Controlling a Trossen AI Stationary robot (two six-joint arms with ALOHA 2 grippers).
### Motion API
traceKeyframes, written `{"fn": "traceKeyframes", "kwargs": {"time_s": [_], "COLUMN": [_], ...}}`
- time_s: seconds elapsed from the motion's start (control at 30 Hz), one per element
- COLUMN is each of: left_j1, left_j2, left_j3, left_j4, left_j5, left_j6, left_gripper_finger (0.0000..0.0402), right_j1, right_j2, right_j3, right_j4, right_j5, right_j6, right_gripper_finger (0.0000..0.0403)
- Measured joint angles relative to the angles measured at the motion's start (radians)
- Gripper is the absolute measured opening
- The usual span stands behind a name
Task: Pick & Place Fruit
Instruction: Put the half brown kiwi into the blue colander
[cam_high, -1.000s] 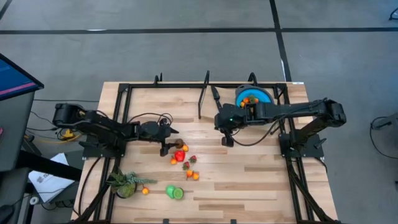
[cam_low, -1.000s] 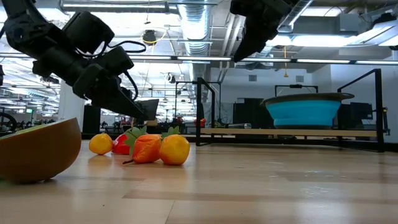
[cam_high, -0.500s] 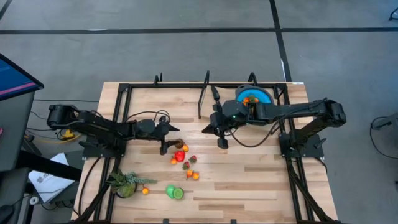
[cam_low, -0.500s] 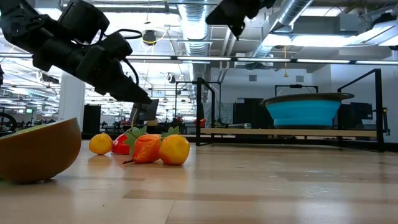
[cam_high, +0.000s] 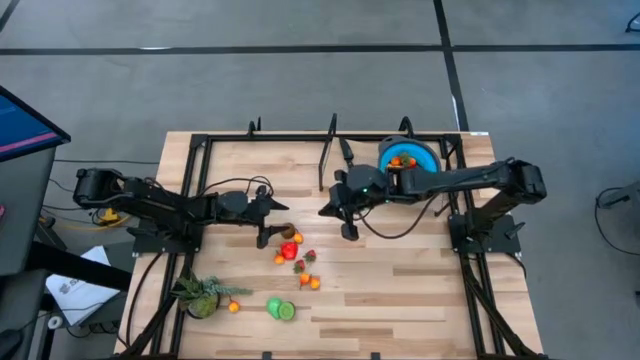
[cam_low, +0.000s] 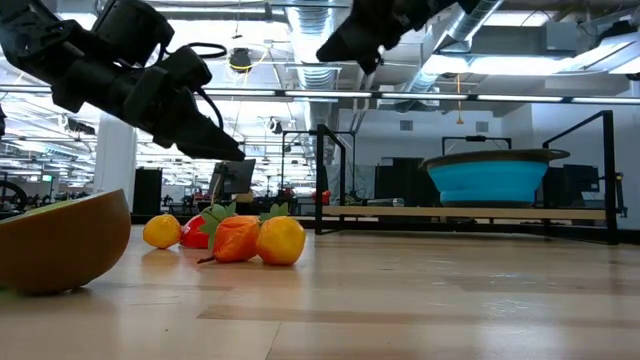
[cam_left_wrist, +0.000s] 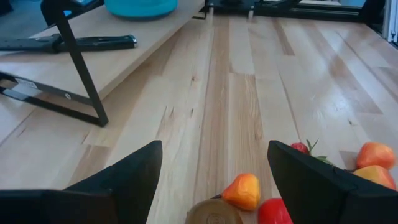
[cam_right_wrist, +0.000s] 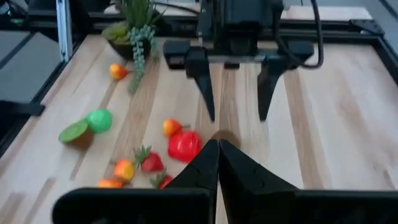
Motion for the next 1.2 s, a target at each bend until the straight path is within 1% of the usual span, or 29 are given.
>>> {"fn": "traceKeyframes", "kwargs": {"time_s": [0.27,0.87,0.93,1.07,1.2], "left_j1": [0.0,0.0,0.0,0.0,0.0], "left_j2": [0.0,0.0,0.0,0.0,0.0], "left_j3": [0.0,0.0,0.0,0.0,0.0], "left_j4": [0.001,0.005,0.005,0.005,0.005], "left_j5": [0.0,-0.001,-0.002,-0.002,-0.002], "left_j6": [0.0,0.0,0.0,0.0,0.0], "left_gripper_finger": [0.0285,0.0285,0.0285,0.0285,0.0285], "right_j1": [0.0,0.001,0.001,0.001,-0.002], "right_j2": [0.026,0.021,0.021,0.021,0.021], "right_j3": [-0.002,0.0,0.0,0.0,0.039], "right_j4": [-0.026,0.001,0.025,0.088,0.042], "right_j5": [0.0,0.001,0.0,-0.036,-0.043], "right_j6": [0.0,0.0,0.0,0.0,-0.002], "right_gripper_finger": [0.0005,0.0005,0.0005,0.0005,0.0005]}}
